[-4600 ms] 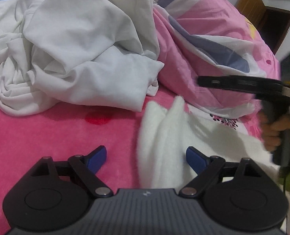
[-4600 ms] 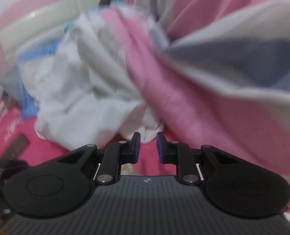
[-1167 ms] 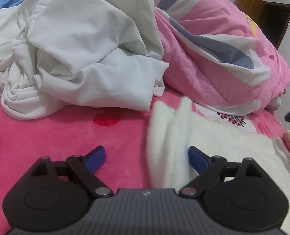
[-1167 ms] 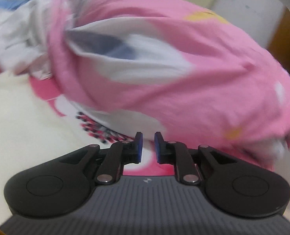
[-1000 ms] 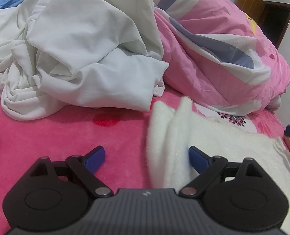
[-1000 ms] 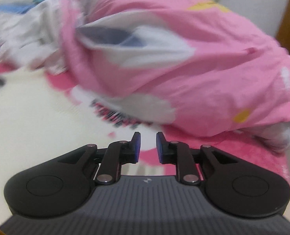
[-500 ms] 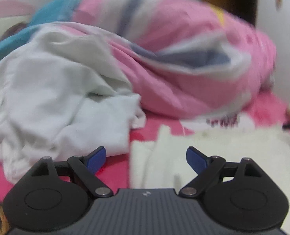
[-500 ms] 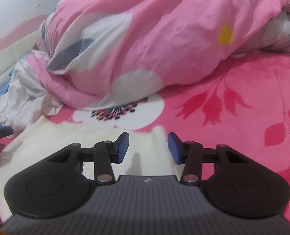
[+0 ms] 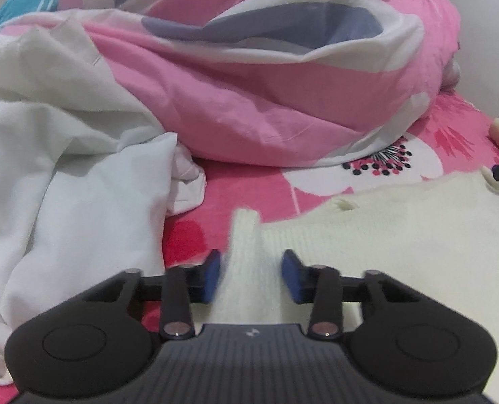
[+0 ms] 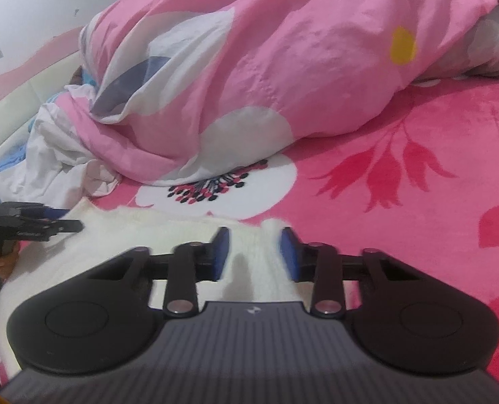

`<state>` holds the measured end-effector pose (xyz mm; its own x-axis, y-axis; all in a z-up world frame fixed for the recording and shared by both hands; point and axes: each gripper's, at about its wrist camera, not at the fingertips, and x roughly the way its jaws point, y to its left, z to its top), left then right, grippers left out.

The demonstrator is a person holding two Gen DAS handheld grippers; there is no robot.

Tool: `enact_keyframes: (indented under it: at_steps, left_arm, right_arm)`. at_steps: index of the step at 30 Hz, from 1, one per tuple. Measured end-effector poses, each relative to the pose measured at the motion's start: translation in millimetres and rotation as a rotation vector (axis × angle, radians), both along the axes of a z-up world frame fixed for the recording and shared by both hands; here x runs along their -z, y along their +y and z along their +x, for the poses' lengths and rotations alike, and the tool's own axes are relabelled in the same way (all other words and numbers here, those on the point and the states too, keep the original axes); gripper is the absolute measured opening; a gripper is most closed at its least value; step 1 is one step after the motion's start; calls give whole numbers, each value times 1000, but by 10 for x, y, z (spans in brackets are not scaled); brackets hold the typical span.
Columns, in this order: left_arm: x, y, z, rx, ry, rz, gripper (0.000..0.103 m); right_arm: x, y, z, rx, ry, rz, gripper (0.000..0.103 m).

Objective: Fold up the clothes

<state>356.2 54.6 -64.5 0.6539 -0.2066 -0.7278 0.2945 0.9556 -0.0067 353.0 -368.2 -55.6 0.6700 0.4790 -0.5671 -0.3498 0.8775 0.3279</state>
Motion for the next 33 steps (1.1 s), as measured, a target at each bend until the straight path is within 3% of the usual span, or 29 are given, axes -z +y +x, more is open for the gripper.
enact_keyframes:
  at_steps: [2, 7, 8, 12, 16, 17, 19, 21, 23, 33]
  left_arm:
    - [4, 3, 5, -4, 2, -11, 15]
    - [2, 27, 34, -21, 6, -24, 18]
    - [1, 33, 41, -25, 6, -26, 22]
    - [0, 55, 71, -40, 9, -34, 38]
    - [-2, 78, 102, -55, 12, -43, 41]
    - [-3, 88, 106, -57, 14, -50, 36]
    - [-6, 107, 115, -62, 17, -64, 26]
    - [-9, 126, 124, -66, 21, -79, 12]
    - [-13, 146, 131, -71, 23, -93, 11]
    - [-468, 354, -121, -149, -140, -205, 10]
  right_arm:
    - [24, 6, -12, -5, -7, 0, 7]
    - [37, -60, -10, 34, -13, 24, 9]
    - [26, -94, -6, 42, -12, 39, 12]
    - [22, -222, 47, 70, 18, 100, 53]
    - [54, -197, 67, 26, 45, 103, 54]
    - [63, -174, 66, 16, 46, 94, 54]
    - [60, -117, 59, -9, 32, 58, 49]
    - [45, -80, 45, -13, 17, 23, 20]
    - [30, -58, 29, 3, 4, -12, 10]
    - [-395, -177, -246, 58, -173, 55, 6]
